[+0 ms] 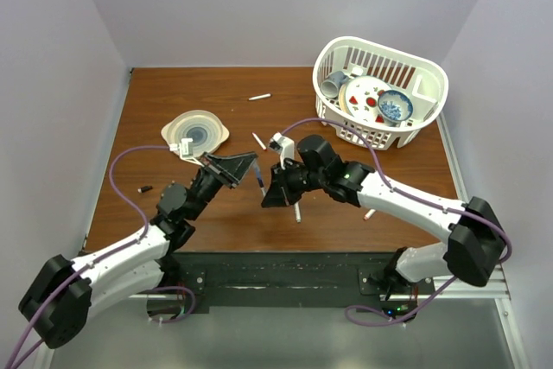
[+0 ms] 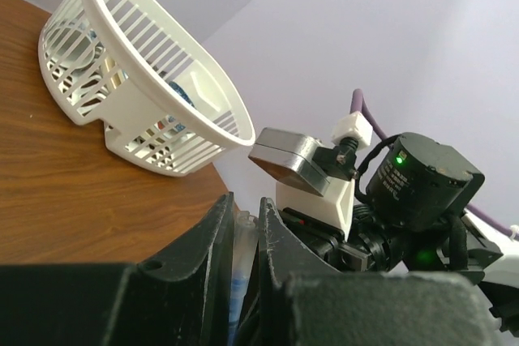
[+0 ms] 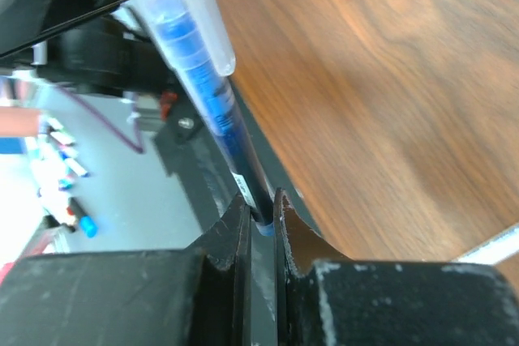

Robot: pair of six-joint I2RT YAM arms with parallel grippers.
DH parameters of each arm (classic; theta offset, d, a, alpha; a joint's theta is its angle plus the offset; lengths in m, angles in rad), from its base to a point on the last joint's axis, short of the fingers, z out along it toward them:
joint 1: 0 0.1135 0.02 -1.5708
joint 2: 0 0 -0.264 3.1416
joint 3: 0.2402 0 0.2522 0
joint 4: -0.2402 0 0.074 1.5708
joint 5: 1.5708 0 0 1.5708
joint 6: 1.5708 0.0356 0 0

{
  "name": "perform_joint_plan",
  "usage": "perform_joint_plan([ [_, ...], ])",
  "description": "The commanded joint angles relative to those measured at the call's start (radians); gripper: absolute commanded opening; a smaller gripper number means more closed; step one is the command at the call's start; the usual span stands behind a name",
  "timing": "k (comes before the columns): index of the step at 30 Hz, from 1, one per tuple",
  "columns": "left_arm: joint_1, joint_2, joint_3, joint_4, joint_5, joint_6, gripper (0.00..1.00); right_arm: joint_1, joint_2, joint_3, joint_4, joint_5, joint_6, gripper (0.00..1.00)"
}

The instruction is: Insert the pens into the pen caps

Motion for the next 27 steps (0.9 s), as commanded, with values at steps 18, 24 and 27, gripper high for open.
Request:
perform_joint_plan([
  [18,-0.045,0.143,0.486,-1.0,-0.076,0.246,0.0,-0.117,-0.888,-0.499,0.114,0.237,0.326,0.75],
  [24,-0.03,0.35,0.481,-0.957,-0.086,0.227,0.0,-0.117,-0.849,-0.443,-0.072,0.425,0.342,0.86],
  [27,-0.022,0.442,0.523,-1.006,-0.135,0.249,0.0,-0.117,-0.788,-0.394,-0.149,0.451,0.372,0.86],
])
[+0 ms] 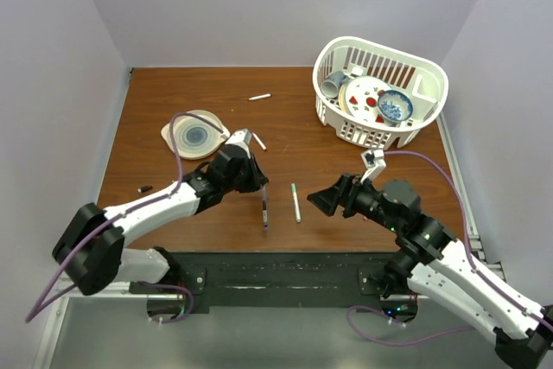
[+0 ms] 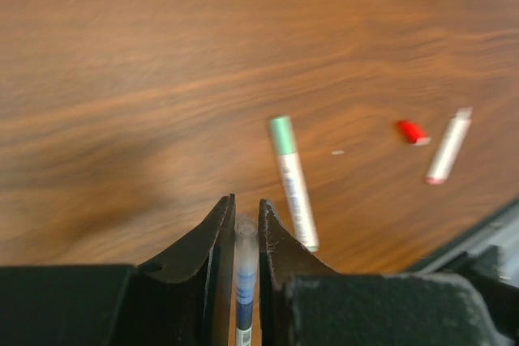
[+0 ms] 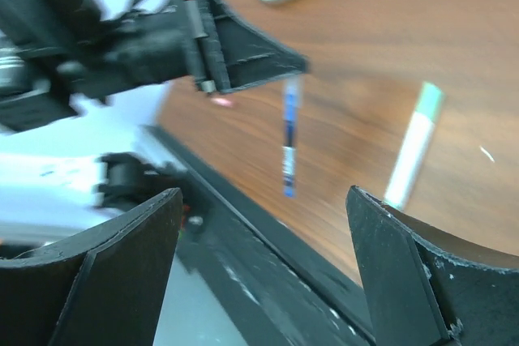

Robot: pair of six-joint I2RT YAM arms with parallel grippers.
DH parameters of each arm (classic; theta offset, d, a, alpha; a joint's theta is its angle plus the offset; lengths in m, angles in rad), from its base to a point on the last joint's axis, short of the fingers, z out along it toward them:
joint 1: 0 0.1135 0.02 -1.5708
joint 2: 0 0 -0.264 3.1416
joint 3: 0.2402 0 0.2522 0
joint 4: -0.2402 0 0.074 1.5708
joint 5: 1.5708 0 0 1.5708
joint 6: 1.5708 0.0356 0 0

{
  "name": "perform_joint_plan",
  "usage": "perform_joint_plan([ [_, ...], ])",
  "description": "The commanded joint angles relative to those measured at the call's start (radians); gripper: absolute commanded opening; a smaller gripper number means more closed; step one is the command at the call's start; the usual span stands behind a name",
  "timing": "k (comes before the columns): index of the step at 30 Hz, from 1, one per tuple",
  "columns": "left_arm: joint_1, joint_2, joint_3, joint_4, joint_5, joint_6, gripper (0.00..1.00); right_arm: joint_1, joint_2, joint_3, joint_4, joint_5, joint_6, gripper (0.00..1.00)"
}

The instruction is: Insert the pens into the pen caps

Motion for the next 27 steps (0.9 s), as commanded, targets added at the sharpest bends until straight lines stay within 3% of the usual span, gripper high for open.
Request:
perform_joint_plan([
  [1,0.014,0.091,0.056,-0.04,-0.086,0.053,0.0,0.001,0.079,0.097,-0.155,0.104,0.051,0.86],
  [12,0.077,0.212,0.039,0.045,-0.063,0.014,0.02,-0.001,0.12,0.07,-0.137,0.08,0.076,0.86],
  [20,0.124,0.28,0.04,0.143,0.033,-0.018,0.01,0.001,0.166,0.038,-0.057,0.028,0.131,0.86],
  [24,0.151,0.292,0.043,0.146,0.076,-0.019,0.16,0.001,0.238,0.079,-0.074,-0.02,0.114,0.86],
  [27,0.157,0.274,0.074,0.102,0.085,0.008,0.39,-0.001,0.274,0.113,-0.132,-0.006,0.106,0.86],
])
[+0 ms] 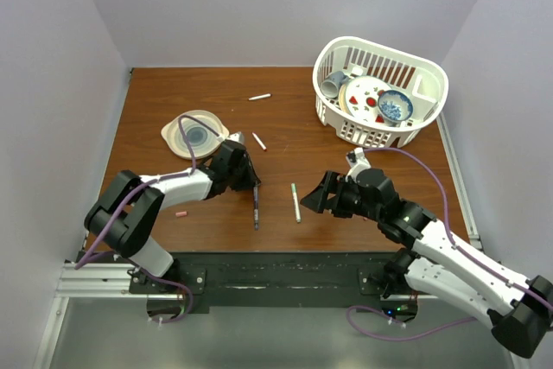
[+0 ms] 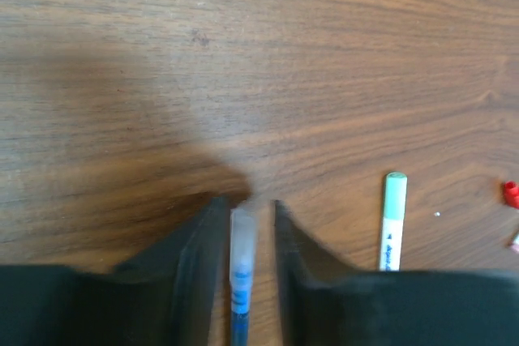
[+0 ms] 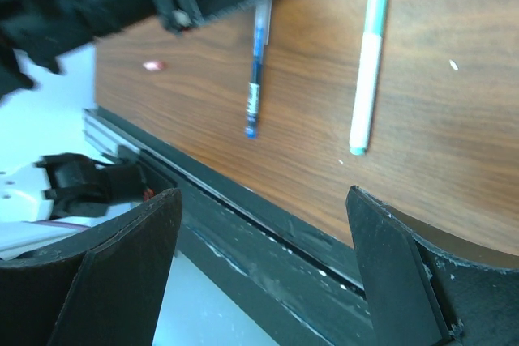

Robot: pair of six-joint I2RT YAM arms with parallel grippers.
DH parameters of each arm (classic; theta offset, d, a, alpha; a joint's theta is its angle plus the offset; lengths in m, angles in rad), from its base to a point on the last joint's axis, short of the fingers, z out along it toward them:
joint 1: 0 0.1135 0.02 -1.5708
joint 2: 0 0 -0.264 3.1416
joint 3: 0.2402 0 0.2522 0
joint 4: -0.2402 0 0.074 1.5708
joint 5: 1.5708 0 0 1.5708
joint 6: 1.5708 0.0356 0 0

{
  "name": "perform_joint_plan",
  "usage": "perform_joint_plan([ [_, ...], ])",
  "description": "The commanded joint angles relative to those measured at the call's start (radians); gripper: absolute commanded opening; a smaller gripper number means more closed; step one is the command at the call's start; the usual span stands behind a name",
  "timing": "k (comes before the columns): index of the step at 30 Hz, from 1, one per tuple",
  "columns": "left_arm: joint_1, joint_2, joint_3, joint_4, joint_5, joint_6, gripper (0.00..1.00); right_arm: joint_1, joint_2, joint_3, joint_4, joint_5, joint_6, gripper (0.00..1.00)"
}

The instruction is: Insert the pens into the pen caps

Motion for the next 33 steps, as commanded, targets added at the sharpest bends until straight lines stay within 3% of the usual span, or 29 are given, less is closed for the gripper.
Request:
perform_joint_plan([
  [1,0.013,-0.03,0.088,-0.001,0.037,0.029,0.42,-0.001,0.048,0.069,-0.045,-0.013,-0.012,0.86],
  [11,0.015,-0.283,0.169,-0.221,0.024,0.216,0.75,-0.001,0.341,0.333,-0.552,0.337,0.127,0.85],
  [12,0.015,-0.303,0.174,-0.234,0.026,0.263,0.91,-0.003,0.36,0.35,-0.583,0.398,0.144,0.84],
  [14,0.015,-0.35,0.177,-0.269,0.031,0.338,1.0,-0.01,0.405,0.392,-0.652,0.473,0.198,0.81],
  [18,0.015,-0.404,0.151,-0.311,-0.026,0.414,1.0,-0.108,0.447,0.437,-0.744,0.621,0.267,0.72],
  [22,0.012,-0.45,0.133,-0.32,0.073,0.42,1.0,-0.226,0.472,0.41,-0.714,0.629,0.258,0.69],
  [25,0.013,-0.512,0.132,-0.381,0.023,0.458,1.0,-0.306,0.515,0.384,-0.662,0.613,0.212,0.67],
  [29,0.013,-0.584,0.12,-0.415,-0.029,0.538,1.0,-0.4,0.579,0.364,-0.582,0.543,0.115,0.54],
  [33,0.013,-0.648,0.077,-0.372,-0.017,0.54,1.0,-0.443,0.637,0.35,-0.557,0.546,0.116,0.53],
])
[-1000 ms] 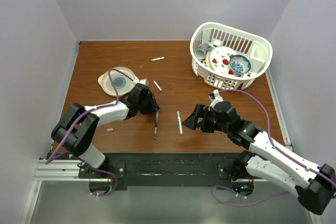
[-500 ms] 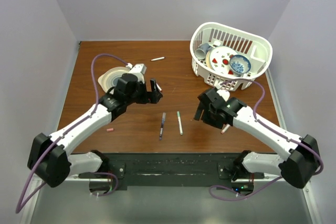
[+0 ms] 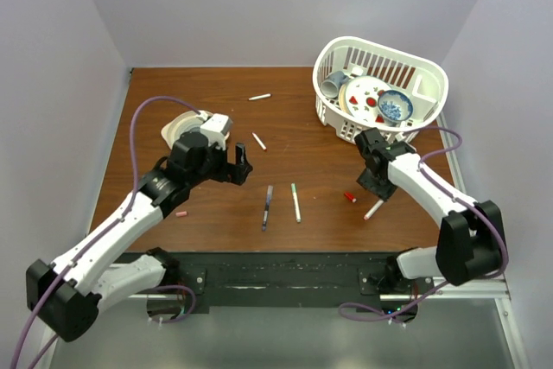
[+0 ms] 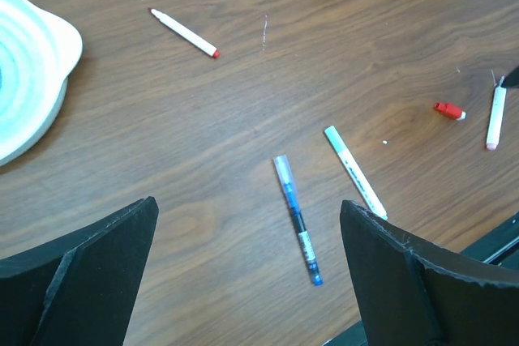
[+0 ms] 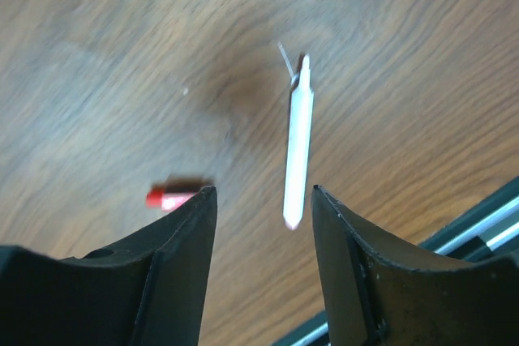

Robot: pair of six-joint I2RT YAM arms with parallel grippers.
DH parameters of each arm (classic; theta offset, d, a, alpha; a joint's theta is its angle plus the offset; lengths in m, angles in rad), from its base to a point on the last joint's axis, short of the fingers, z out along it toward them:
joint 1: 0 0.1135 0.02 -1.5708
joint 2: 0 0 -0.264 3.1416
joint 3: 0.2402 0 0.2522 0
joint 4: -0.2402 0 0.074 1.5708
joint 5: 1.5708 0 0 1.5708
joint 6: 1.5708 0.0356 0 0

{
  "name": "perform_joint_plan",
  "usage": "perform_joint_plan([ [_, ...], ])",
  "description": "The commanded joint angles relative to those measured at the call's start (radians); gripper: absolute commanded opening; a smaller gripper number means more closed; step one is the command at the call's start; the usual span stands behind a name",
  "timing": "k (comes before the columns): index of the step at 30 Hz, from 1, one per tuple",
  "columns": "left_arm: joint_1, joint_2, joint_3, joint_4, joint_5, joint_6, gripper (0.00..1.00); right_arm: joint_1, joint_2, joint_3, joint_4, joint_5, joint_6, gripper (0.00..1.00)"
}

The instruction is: Insert the pens into the pen caps

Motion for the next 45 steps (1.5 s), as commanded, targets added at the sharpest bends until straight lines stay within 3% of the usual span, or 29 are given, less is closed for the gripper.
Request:
perform_joint_plan([
  [1,0.003,-0.06,-0.029,0.02,-0.016,0.059,1.0,-0.04,0.051,-0.019,0.059,0.004,-0.023,0.53],
  [18,0.003,-0.092,-0.023,0.005,-0.073,0.052,1.0,-0.064,0.114,-0.205,0.253,-0.038,0.031,0.46],
  [21,0.003,-0.095,-0.022,0.004,-0.079,0.052,1.0,-0.064,0.112,-0.242,0.291,-0.053,0.047,0.41],
  [26,0.003,-0.108,-0.025,0.004,-0.111,0.028,1.0,-0.063,0.109,-0.265,0.314,-0.05,0.025,0.16],
  [31,0.003,-0.123,-0.034,0.019,-0.111,0.01,0.99,-0.064,0.078,-0.3,0.391,-0.09,-0.034,0.08],
  [34,0.005,-0.125,-0.038,0.025,-0.07,-0.007,0.96,-0.063,0.063,-0.282,0.402,-0.117,-0.095,0.0],
  [39,0.003,-0.099,-0.034,0.002,0.067,-0.055,0.94,-0.043,-0.059,-0.227,0.377,-0.154,-0.228,0.0],
  [45,0.003,-0.045,-0.029,0.085,0.215,-0.205,0.89,0.121,-0.198,-0.135,0.47,-0.315,-0.354,0.0],
])
